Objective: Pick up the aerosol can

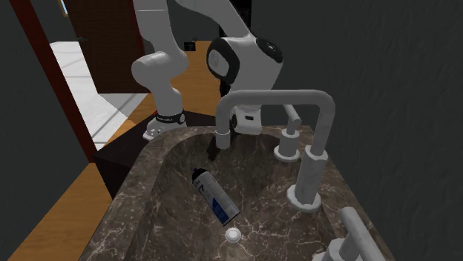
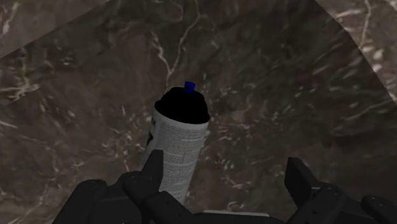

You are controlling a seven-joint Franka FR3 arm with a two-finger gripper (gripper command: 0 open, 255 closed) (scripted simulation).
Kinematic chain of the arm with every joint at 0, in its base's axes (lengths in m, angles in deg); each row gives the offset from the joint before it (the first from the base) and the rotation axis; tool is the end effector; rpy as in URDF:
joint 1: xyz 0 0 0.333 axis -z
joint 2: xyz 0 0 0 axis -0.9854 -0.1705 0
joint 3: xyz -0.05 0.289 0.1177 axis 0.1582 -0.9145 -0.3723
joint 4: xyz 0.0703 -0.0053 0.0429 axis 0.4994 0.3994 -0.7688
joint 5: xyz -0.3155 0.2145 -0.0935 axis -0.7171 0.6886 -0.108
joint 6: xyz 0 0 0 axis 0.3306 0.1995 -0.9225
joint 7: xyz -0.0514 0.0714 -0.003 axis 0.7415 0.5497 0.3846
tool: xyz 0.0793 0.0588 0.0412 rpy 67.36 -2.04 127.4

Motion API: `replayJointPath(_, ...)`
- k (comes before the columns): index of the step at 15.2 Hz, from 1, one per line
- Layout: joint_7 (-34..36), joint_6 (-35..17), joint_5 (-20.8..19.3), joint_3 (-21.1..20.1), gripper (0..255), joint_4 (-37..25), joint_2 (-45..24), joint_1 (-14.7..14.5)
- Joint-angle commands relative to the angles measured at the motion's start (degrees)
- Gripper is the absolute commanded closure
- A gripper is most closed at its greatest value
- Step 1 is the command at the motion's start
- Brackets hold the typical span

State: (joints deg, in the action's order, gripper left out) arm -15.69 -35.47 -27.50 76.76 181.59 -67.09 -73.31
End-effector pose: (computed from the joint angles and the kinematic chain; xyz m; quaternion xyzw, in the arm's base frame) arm 0.3940 -0.2187 0.3048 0.9769 -0.0890 -0.1942 0.0041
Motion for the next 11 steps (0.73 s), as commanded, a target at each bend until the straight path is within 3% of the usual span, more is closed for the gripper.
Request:
replayJointPath(1,-1.8,-1.9,0.6,1.0,0,-1.4,-4.3,0.9)
replayJointPath(7,-6.8,-6.2,4.4,1.9,0,-8.1,-18.8,4.3)
replayJointPath(11,-7.1,-8.9,5.3,1.4,0,-8.1,-21.5,4.8)
